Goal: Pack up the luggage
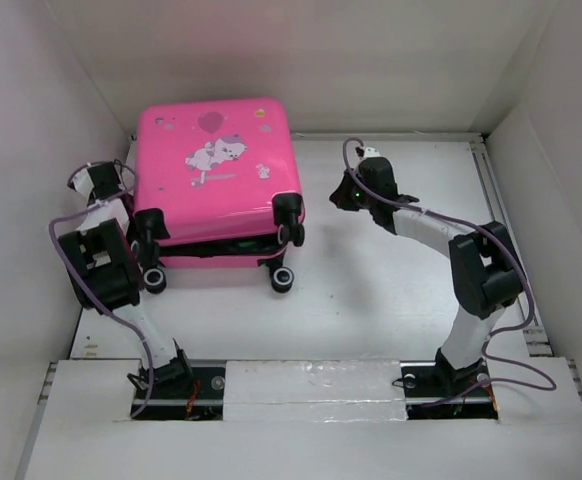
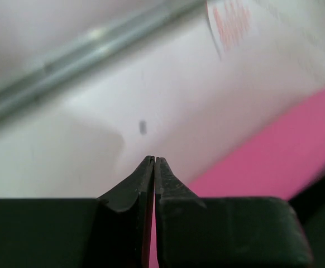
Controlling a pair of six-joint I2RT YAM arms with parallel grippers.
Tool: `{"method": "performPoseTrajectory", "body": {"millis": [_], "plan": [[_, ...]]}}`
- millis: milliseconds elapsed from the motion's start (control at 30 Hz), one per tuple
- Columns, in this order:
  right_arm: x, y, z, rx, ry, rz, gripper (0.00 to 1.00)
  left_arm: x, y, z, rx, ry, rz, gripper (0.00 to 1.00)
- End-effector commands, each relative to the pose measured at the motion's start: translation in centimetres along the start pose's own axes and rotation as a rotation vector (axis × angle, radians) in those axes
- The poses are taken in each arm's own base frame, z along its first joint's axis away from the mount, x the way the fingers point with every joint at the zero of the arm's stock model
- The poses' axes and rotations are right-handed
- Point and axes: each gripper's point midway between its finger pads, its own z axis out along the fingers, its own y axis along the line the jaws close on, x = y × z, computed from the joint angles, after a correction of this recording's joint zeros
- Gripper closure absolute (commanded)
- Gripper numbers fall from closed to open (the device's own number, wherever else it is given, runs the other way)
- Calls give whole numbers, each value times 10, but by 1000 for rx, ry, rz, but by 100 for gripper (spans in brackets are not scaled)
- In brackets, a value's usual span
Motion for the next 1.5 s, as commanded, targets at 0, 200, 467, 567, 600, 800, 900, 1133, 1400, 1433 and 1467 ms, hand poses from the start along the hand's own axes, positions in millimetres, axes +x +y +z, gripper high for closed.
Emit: {"method": "performPoseTrajectory", "body": {"millis": [0,200,467,567,600,800,900,1133,1400,1433,1467], "plan": [[-42,-10,-3,18,-101,29,100,92,-40,-58,179,193,58,100],[-57,-30,4,35,-115,51,100,139,-61,-113,283,206,54,100],[-59,-26,21,-53,-26,11,100,227,-48,-193,389,232,66,100],[-70,-19,30,-72,-9,2,100,242,-35,-225,431,231,45,100],[-90,-17,27,-69,-44,-2,100,243,-22,-229,398,231,50,100],[-139,-72,-9,85,-155,89,92,148,1,-292,489,-44,-125,100],[-164,-86,-45,124,-240,130,83,101,6,-335,640,-176,-206,77],[-208,-96,-139,174,-427,153,64,48,-38,-378,789,-325,-217,62],[-117,-49,-170,143,-399,138,100,-7,-215,-368,903,-278,-78,54],[-81,-61,-162,175,-349,161,100,-13,-228,-356,908,-242,-51,54],[-80,-55,-173,155,-401,176,100,-19,-239,-341,894,-214,-33,56]]}}
